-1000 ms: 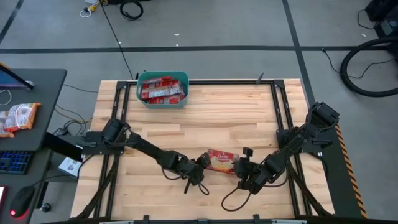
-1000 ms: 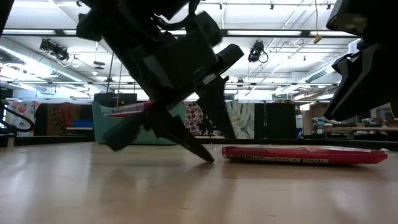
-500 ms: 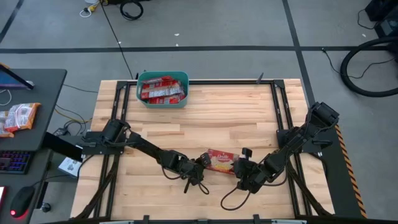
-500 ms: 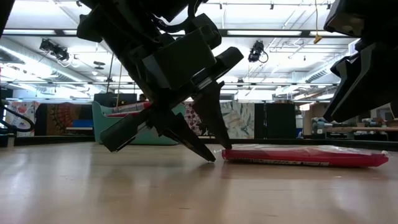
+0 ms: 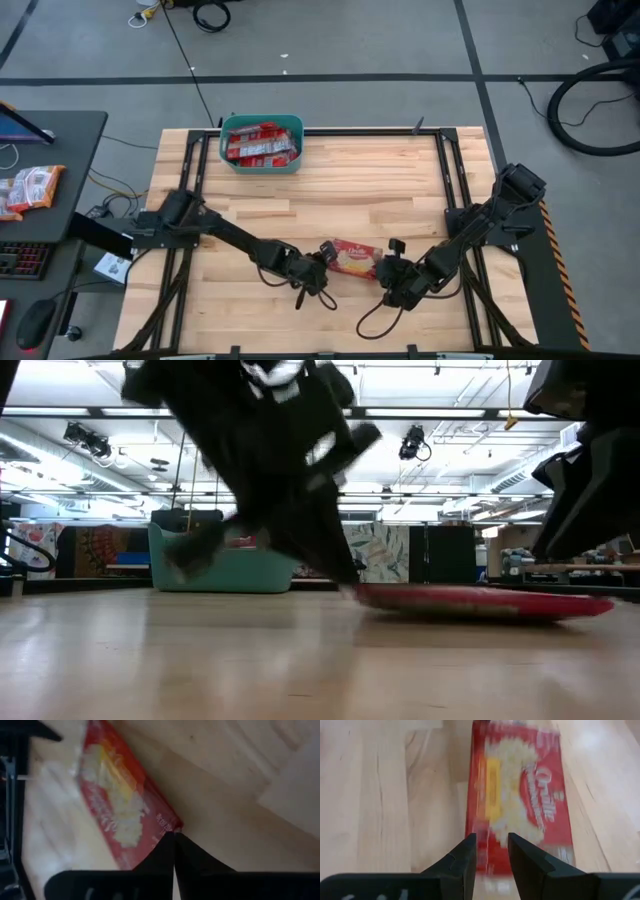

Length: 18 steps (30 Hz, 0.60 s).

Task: Sort popcorn bags into baskets
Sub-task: Put the popcorn bag into the blue bin

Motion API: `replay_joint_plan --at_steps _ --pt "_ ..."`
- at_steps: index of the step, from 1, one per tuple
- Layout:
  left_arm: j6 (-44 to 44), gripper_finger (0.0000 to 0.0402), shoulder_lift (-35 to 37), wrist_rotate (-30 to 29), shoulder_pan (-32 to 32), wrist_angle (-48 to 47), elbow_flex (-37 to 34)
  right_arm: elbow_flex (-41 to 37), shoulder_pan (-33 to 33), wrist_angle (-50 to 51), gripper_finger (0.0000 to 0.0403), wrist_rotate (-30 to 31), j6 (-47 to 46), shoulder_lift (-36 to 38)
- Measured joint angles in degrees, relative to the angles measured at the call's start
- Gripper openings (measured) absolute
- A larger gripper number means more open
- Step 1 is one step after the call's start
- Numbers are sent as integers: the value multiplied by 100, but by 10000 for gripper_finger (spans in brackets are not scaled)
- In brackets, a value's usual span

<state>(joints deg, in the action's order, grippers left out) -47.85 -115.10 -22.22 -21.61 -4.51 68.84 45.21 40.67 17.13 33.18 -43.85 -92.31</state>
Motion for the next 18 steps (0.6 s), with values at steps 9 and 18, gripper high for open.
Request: replay_joint_plan --at_steps 9,18 --pt "597 3 1747 74 328 -1158 2 382 -5 1302 117 -1 -395 357" --pt "965 1 3531 -312 1066 -2100 4 415 -5 1304 117 185 -514 341"
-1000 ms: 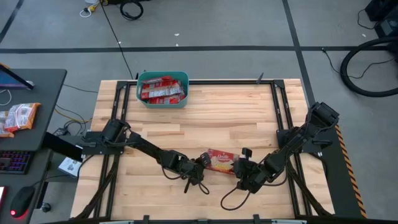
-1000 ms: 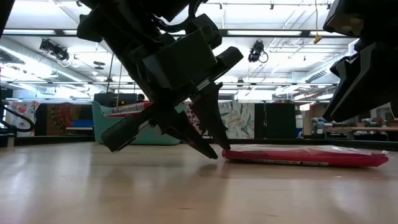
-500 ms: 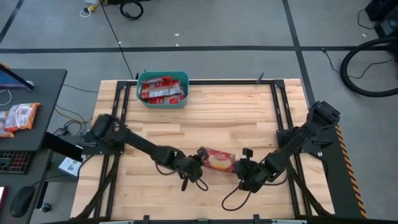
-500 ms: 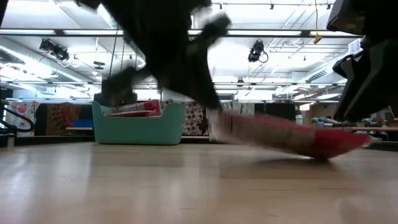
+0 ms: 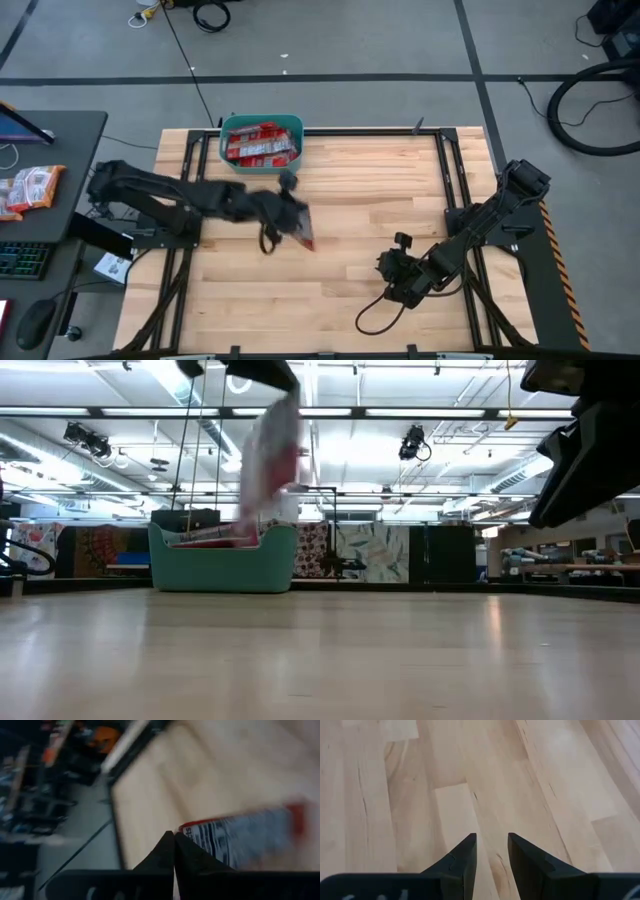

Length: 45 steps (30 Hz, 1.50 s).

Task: Sort popcorn bags into baskets
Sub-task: Put the popcorn bag into the blue bin

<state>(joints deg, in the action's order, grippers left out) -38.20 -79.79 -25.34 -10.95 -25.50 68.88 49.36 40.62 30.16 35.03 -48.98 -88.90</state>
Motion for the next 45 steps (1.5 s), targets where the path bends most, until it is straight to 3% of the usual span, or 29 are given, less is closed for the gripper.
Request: replay_joint_plan --at_steps 11,17,24,32,45 --pt "-796 1 1088 -28 1727 193 2 -2 0 -207 116 94 31 0" --pt "-1586 1 1013 396 2955 872 7 -2 -15 -298 116 96 102 0" --pt "-1648 0 562 1060 4071 1295 9 -4 -15 -358 116 96 153 -1" --pt "-1654 3 193 1511 4840 1757 9 -7 -20 -371 116 94 159 -2" --pt "-2151 6 177 1567 5142 237 9 -7 -21 -470 116 72 159 -2"
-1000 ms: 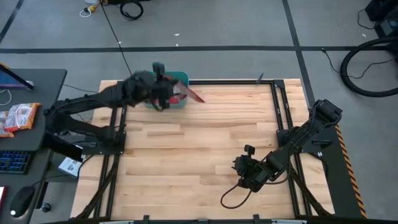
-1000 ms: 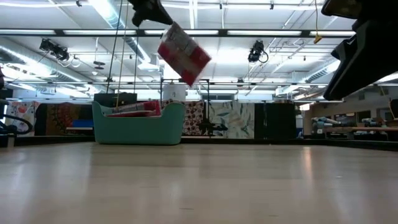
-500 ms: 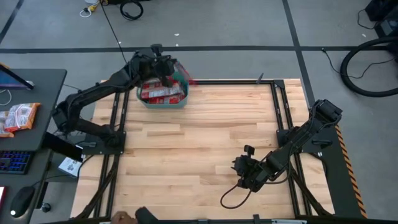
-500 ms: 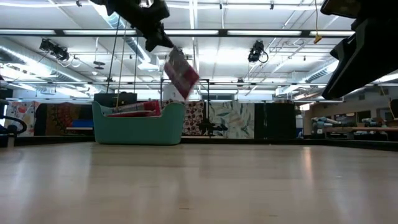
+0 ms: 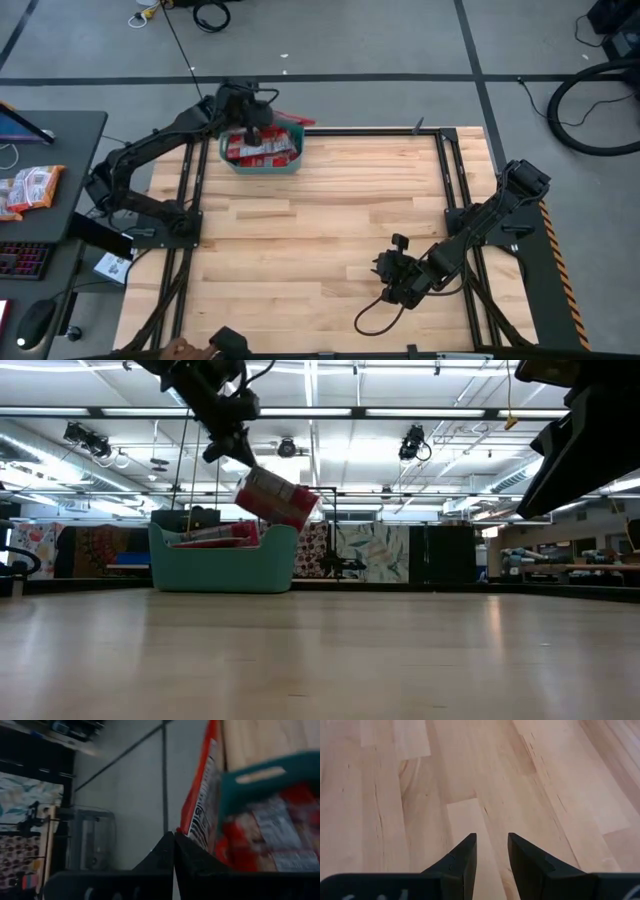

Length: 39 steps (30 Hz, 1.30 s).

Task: Sort popcorn bags into baskets
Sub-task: Put the popcorn bag into the blue bin

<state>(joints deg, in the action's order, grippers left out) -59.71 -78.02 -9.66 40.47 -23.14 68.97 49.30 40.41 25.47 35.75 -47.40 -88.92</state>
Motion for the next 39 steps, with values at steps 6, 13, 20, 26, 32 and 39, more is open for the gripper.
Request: replay_joint_plan --at_steps 6,13,20,26,32,39 --pt "-133 7 -4 -397 -2 -607 0 0 2 -24 116 -12 -42 0" --pt "-157 8 -13 -725 -2 -1418 0 0 0 -57 116 -44 -20 0" --pt "101 8 -13 -854 -2 -2387 -2 0 2 -146 116 -46 -1 0" --pt "370 8 -13 -875 -30 -2855 -2 0 1 -148 116 -46 -1 0" --pt "603 8 -13 -696 -83 -3434 -2 0 0 -191 116 -48 -2 0" --pt "1012 9 -13 -372 -81 -3804 -2 0 2 -255 116 -90 -1 0"
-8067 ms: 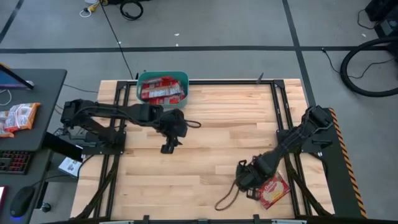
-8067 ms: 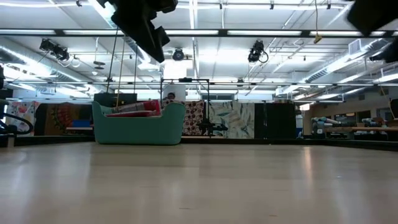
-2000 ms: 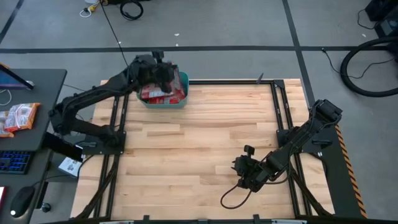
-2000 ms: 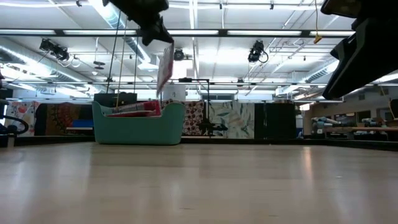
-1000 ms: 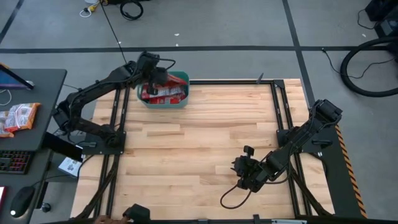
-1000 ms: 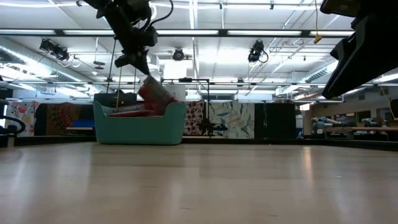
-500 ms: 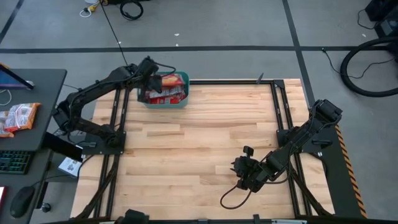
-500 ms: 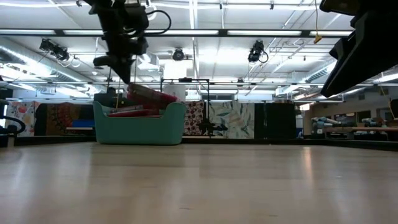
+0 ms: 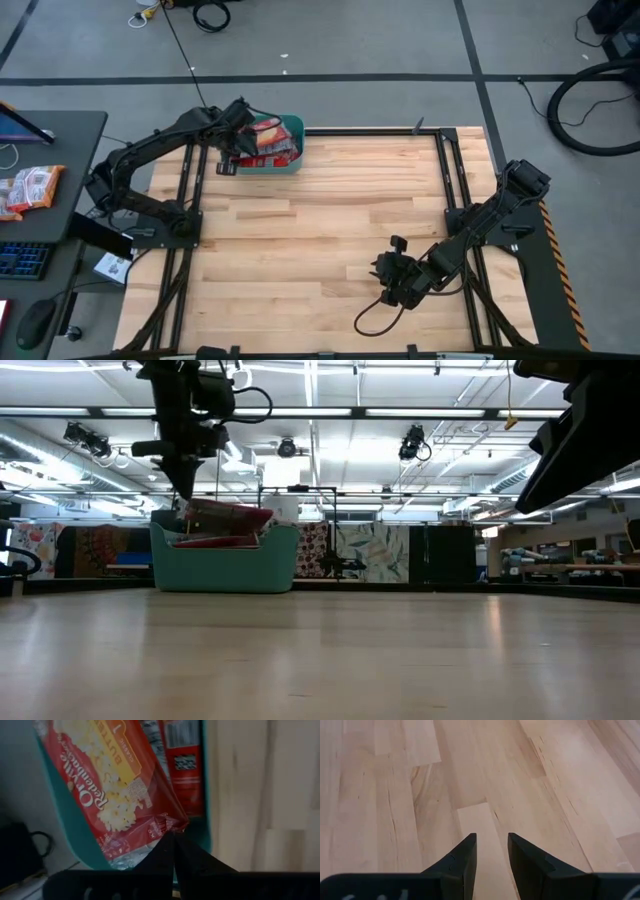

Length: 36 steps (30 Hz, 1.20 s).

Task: Sort popcorn bags into baskets
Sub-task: Put the popcorn bag into the blue bin, then return to Home Position

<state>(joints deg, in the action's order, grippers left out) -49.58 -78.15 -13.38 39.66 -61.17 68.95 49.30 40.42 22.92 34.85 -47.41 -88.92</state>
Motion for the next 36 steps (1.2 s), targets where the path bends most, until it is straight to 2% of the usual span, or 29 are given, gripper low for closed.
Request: replay_joint_plan --at_steps 7,14,19,21,26,28,31,36 --pt "392 21 0 -239 2 -170 0 0 -4 -26 116 0 67 0" --pt "712 96 0 -438 -1 -263 0 0 -26 -34 116 2 97 0" --pt "1310 135 17 -919 -168 -269 89 -4 -130 263 115 -160 -49 126" --pt "1543 137 164 -504 -197 -177 238 -7 -190 500 113 -18 -167 410" --pt "2141 126 858 1663 -151 693 363 -60 -301 711 101 360 275 1266" --pt "2418 119 1160 2290 -122 1070 311 -235 -302 575 97 508 495 1629" --pt "2796 113 1611 2927 -126 1579 -55 -634 -341 360 91 512 605 2165" --pt "3477 110 2332 3649 -131 2772 -1079 -1450 -447 -696 84 616 1089 3047"
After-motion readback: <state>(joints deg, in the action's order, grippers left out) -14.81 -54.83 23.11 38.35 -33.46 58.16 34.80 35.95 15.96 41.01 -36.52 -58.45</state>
